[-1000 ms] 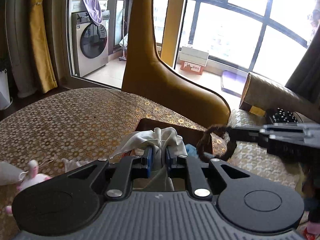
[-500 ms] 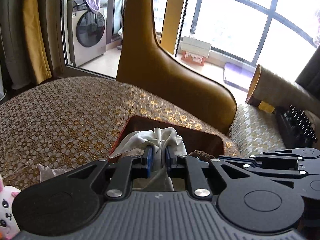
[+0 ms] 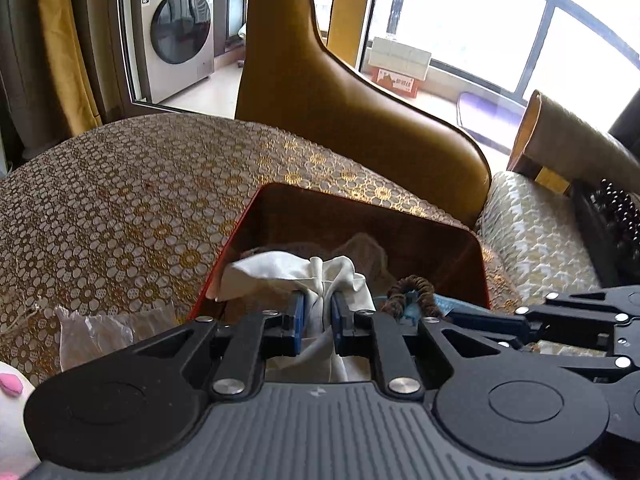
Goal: Organize soft objects
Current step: 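Lower tissue into tin box and open left tool while right tool releases bracelet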
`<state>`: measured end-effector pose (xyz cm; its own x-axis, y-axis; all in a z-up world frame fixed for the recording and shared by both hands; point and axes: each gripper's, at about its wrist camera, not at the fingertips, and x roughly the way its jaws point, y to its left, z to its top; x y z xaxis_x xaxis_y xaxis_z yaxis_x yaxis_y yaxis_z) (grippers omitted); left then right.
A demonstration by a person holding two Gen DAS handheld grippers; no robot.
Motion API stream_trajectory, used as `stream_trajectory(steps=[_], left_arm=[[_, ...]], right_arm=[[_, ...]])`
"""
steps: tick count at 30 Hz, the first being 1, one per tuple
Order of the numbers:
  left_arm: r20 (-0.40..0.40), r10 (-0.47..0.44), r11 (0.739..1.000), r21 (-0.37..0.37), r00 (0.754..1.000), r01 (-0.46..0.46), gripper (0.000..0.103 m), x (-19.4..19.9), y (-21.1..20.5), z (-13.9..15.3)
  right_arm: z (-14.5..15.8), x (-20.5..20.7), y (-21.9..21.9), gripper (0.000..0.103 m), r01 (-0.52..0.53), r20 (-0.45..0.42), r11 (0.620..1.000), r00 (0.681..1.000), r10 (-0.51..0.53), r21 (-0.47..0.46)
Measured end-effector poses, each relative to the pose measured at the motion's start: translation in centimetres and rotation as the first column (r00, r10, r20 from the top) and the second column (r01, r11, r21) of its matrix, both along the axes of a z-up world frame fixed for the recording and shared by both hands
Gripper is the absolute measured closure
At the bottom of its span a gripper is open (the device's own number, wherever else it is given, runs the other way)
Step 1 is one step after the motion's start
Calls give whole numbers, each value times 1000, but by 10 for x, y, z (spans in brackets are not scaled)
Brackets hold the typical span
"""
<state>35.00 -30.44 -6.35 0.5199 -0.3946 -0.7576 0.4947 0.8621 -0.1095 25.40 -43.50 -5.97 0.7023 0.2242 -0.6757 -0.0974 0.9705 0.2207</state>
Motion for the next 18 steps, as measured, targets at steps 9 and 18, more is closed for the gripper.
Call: stream_trajectory(steps=[9, 18], left_arm=[[-14, 9, 1000, -3, 1000, -9, 89, -3, 0, -4], [-4, 1, 1000, -7, 1000, -1, 88, -10, 5, 4]], right_arm=[[3, -3, 10, 81, -27, -4, 995, 1000, 27, -97], [9, -7, 8, 71, -16, -1, 995, 1000, 16, -98]])
